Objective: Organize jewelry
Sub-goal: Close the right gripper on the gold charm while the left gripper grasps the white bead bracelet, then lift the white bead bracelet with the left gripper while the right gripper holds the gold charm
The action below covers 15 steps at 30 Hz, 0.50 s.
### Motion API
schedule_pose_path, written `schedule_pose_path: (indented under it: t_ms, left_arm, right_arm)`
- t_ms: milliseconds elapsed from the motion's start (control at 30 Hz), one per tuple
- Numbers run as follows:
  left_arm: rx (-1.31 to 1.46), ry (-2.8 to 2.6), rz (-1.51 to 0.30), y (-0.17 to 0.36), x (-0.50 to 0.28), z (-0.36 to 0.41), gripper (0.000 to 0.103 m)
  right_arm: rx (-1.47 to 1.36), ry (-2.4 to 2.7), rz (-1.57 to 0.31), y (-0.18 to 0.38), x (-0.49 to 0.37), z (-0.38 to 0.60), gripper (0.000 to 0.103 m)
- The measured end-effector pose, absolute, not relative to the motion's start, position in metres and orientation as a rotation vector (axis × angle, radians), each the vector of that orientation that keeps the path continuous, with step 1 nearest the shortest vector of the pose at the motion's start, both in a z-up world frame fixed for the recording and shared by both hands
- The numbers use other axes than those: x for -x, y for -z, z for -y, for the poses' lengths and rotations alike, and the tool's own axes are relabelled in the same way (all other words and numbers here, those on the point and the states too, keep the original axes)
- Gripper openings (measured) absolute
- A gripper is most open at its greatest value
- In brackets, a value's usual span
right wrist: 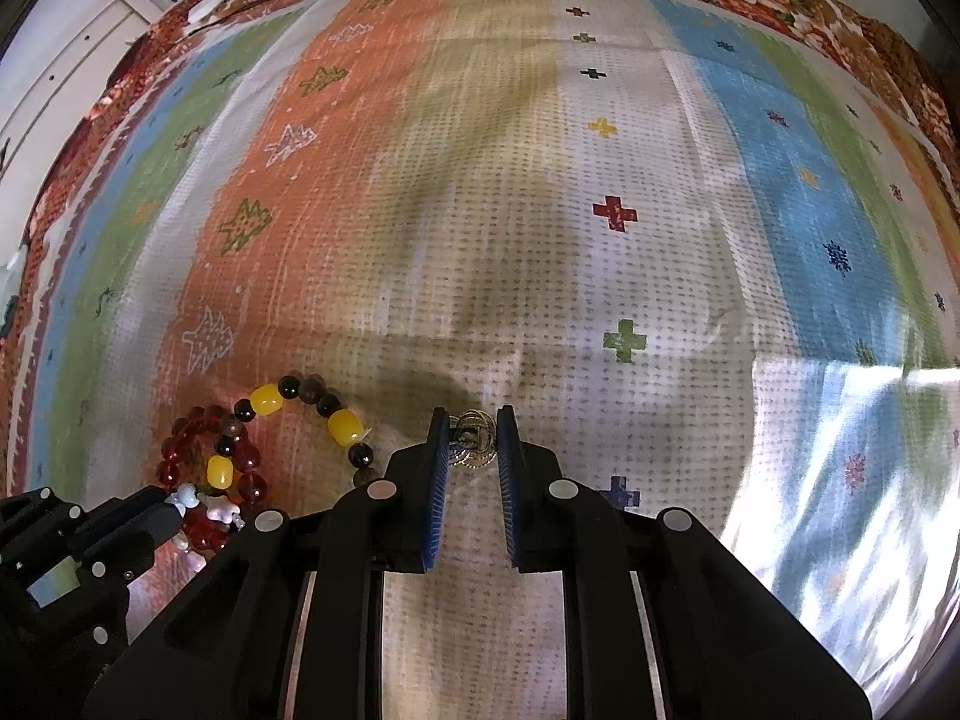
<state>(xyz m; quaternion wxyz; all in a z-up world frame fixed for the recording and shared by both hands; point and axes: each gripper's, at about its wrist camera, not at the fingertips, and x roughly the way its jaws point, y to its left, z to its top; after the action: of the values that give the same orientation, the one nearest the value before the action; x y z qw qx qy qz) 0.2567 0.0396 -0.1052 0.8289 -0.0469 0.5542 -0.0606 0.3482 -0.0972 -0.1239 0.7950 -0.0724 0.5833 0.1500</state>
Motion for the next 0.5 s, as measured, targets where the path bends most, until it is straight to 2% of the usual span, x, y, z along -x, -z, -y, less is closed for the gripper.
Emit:
schedule_pose_path:
  t_ms: [500]
  left_arm:
    - [0.094,0.14,-1.153,0.093,-0.252,-0.034,0.007]
  right_arm:
    - [0.152,-0.322,-1.238,0.111,-0.339,0.102,0.016]
